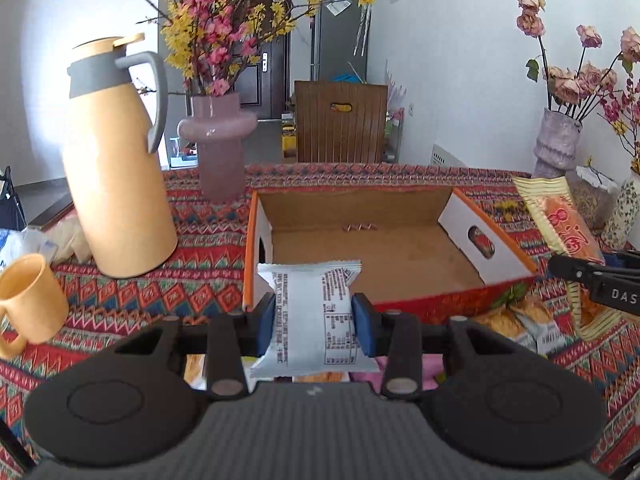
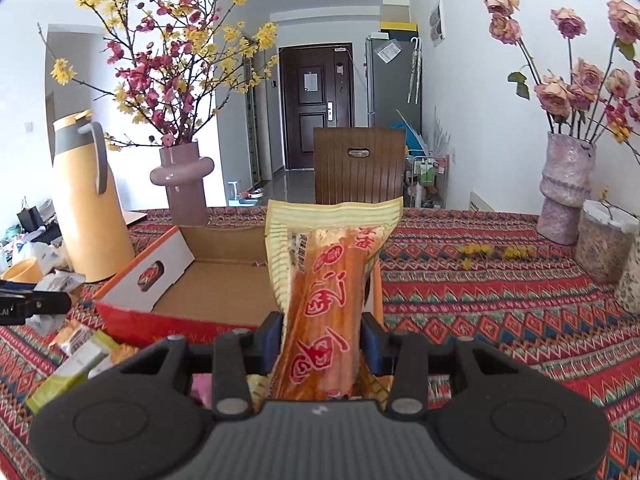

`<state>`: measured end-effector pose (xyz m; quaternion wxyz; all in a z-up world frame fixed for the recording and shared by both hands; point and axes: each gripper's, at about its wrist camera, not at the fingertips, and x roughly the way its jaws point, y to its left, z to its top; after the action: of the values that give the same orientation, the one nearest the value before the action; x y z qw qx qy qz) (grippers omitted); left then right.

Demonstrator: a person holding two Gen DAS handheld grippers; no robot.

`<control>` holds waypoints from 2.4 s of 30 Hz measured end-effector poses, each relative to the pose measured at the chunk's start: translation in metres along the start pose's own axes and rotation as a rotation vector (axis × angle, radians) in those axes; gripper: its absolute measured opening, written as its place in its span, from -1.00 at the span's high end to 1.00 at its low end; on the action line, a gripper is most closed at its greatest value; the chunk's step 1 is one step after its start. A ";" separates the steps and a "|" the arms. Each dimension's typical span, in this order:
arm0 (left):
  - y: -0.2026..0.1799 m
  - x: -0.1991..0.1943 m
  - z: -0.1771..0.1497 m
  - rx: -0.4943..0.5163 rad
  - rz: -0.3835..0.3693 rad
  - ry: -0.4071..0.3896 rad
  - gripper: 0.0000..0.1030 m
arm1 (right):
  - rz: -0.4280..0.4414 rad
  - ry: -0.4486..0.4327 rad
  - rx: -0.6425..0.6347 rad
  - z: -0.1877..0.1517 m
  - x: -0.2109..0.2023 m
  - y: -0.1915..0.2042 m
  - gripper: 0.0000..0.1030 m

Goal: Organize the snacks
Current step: 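Carry both held snacks over the open cardboard box with both tools, then open both tools to drop the snacks into the box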

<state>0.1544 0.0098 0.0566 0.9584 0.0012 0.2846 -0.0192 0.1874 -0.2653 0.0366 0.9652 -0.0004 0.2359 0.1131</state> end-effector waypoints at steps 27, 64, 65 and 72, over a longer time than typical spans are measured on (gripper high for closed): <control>-0.003 0.166 0.047 -0.035 0.052 0.210 0.20 | 0.030 0.275 0.002 0.041 0.185 0.010 0.20; -0.007 0.148 0.004 -0.042 0.003 0.318 0.19 | 0.040 0.405 0.006 0.008 0.169 0.015 0.13; -0.008 0.146 0.005 -0.039 0.007 0.308 0.14 | 0.044 0.399 0.009 0.009 0.168 0.015 0.06; -0.005 0.117 0.021 -0.042 0.006 0.160 -0.68 | 0.071 0.325 0.006 0.019 0.148 0.018 -0.53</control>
<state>0.2638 0.0005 0.0097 0.9325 -0.0164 0.3607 -0.0103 0.3200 -0.2139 -0.0133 0.9097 -0.0076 0.3892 0.1448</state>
